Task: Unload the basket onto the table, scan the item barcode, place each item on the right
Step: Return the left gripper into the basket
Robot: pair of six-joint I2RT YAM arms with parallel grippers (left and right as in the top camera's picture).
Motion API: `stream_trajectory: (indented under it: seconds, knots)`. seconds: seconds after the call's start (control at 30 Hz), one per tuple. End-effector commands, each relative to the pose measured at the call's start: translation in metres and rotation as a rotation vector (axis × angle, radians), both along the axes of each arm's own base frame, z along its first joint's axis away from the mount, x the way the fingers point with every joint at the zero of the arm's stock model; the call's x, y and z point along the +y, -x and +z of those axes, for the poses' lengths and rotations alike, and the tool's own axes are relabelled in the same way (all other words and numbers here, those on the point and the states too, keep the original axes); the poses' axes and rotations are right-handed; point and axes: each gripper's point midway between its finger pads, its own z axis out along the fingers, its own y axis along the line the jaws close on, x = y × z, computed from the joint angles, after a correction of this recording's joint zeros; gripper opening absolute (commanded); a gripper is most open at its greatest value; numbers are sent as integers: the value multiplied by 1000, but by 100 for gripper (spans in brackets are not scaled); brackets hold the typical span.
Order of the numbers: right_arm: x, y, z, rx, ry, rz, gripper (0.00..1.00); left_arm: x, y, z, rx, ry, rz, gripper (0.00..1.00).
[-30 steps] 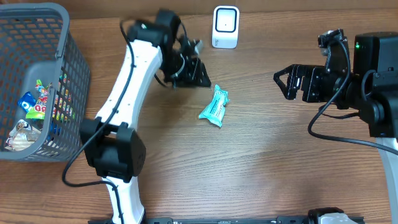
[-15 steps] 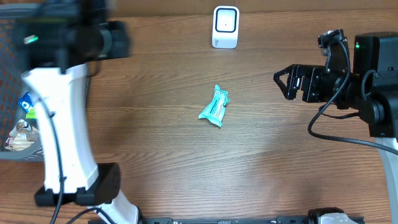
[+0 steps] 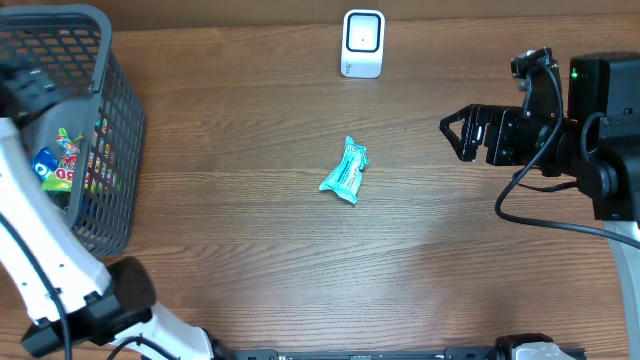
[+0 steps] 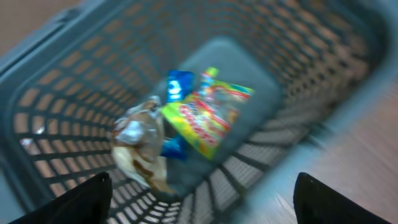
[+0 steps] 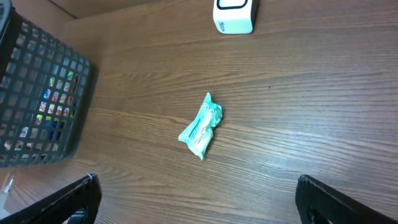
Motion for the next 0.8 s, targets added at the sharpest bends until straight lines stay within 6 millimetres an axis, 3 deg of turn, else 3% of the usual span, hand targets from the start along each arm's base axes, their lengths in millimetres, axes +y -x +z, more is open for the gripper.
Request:
stream_trajectory:
  seconds: [0.0,0.17,0.3,0.5,0.77]
  knots:
    - [1,-4,2,-5,6,5,100,29,-4,-27,7,87,61,84]
    - [2,-5,-6,31,10,5,100,58,-18,-71,54,178,66,86]
    - [1,-2,-9,50,12,5,100,73,-35,-121,129,247,70,84]
    - [1,-2,-9,49,13,5,100,79,-56,-197,251,343,18,83]
    - [1,-4,-8,41,12,5,100,68,-82,-263,297,464,-158,87]
